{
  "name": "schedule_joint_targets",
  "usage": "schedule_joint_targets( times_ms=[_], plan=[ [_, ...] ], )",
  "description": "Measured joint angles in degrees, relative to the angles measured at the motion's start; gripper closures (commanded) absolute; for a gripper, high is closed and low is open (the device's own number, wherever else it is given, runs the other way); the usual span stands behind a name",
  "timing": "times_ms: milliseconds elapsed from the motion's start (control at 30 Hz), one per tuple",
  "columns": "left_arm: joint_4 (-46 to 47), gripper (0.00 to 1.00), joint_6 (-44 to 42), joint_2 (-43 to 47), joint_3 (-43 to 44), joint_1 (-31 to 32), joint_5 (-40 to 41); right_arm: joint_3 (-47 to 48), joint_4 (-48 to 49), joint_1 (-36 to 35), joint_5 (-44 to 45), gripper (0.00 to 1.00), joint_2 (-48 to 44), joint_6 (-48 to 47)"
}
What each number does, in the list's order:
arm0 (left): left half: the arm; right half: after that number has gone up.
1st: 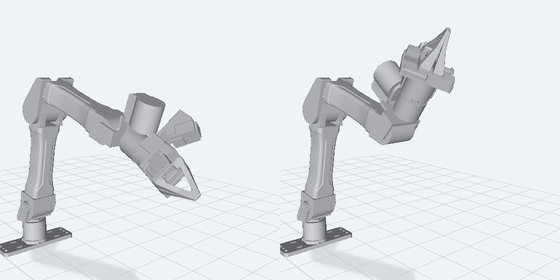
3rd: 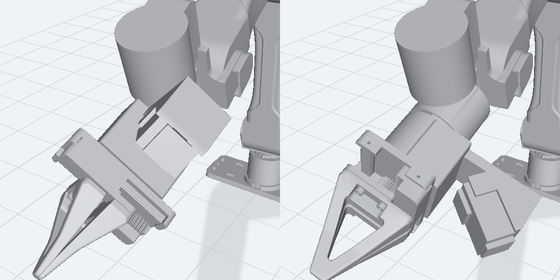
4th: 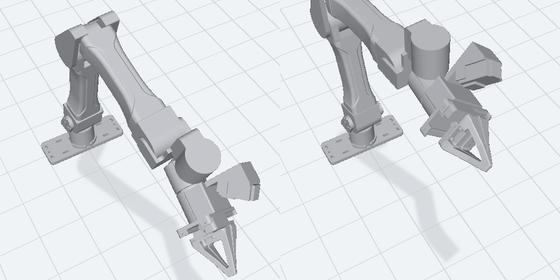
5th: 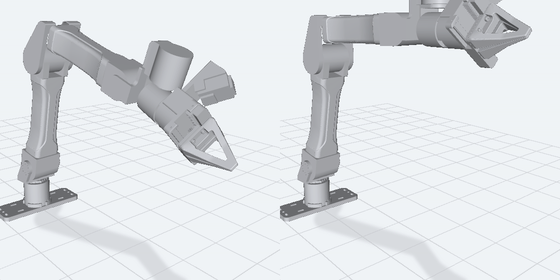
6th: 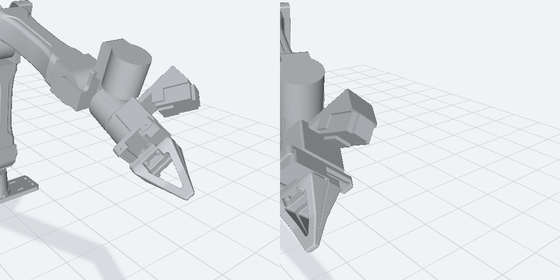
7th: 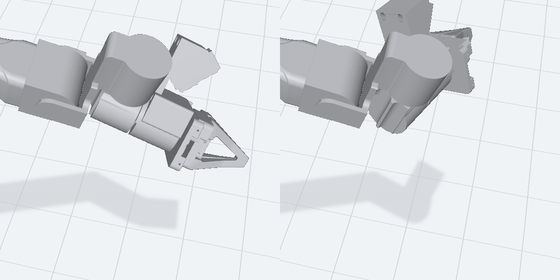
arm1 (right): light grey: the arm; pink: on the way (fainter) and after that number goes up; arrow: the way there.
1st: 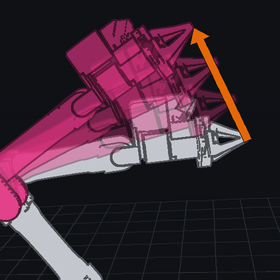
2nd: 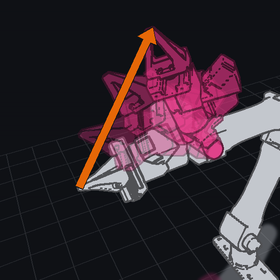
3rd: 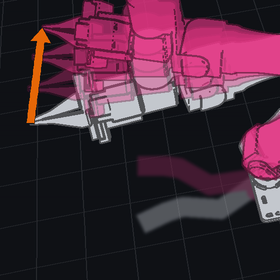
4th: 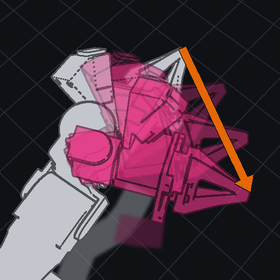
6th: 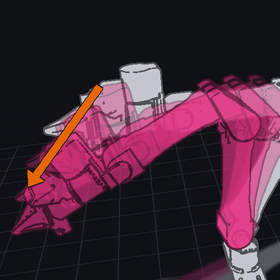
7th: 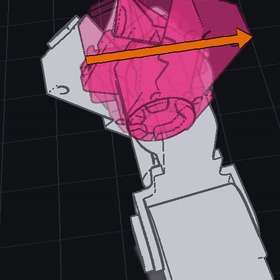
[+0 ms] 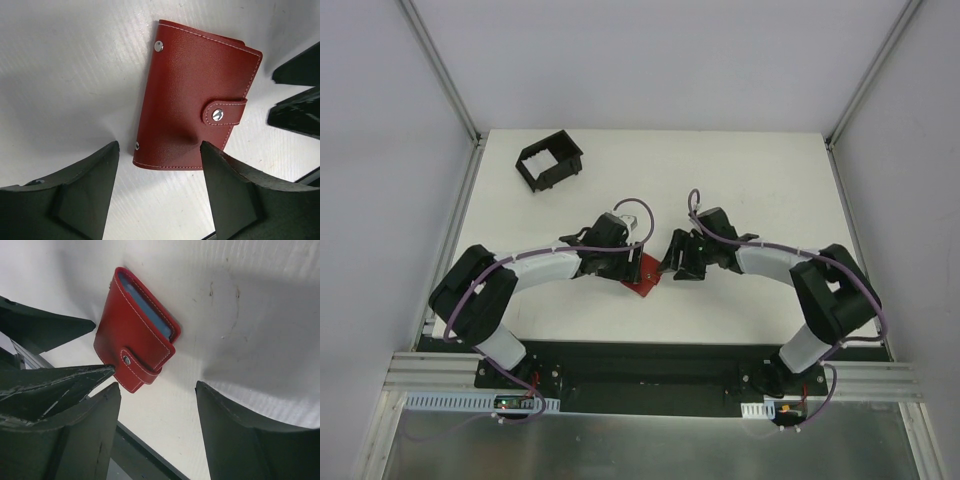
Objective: Put the credit cards into the card holder
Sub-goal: Open the card holder at the center of the board.
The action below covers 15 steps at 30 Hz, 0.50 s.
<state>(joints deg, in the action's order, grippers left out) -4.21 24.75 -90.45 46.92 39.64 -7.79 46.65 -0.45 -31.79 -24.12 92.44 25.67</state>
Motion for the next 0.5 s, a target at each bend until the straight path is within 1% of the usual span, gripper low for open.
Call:
schedule_joint_targets(
  times_ms=[133,233,300,367,400,433,500],
  plan=[
    [2.2,0.43,0.2,-0.4,-0.5,-0.5,-2.3,-1.3,4.9,-1.3,-0.6,0.41,3.0,5.3],
    [3.7,0.44,0.3,-0.7,-0.9,-0.8,-4.0,-1.4,9.1,-2.0,-0.4,0.46,4.7,8.7],
    [5.0,0.45,0.6,-0.8,-1.4,-1.2,-5.3,-1.9,12.9,-2.6,-0.3,0.47,6.0,11.4],
    [6.0,0.46,1.1,-0.9,-1.8,-1.7,-6.3,-2.7,16.6,-3.0,-0.2,0.55,6.9,13.8],
    [6.3,0.46,1.3,-0.9,-1.9,-1.9,-6.8,-3.2,18.6,-3.0,-0.2,0.61,7.3,14.7],
    [6.7,0.47,1.4,-0.9,-2.1,-2.3,-7.3,-3.8,20.5,-3.0,-0.1,0.65,7.8,15.7],
    [7.1,0.47,1.7,-0.9,-2.4,-2.6,-8.0,-4.9,23.6,-2.9,0.5,0.71,8.6,17.3]
  ],
)
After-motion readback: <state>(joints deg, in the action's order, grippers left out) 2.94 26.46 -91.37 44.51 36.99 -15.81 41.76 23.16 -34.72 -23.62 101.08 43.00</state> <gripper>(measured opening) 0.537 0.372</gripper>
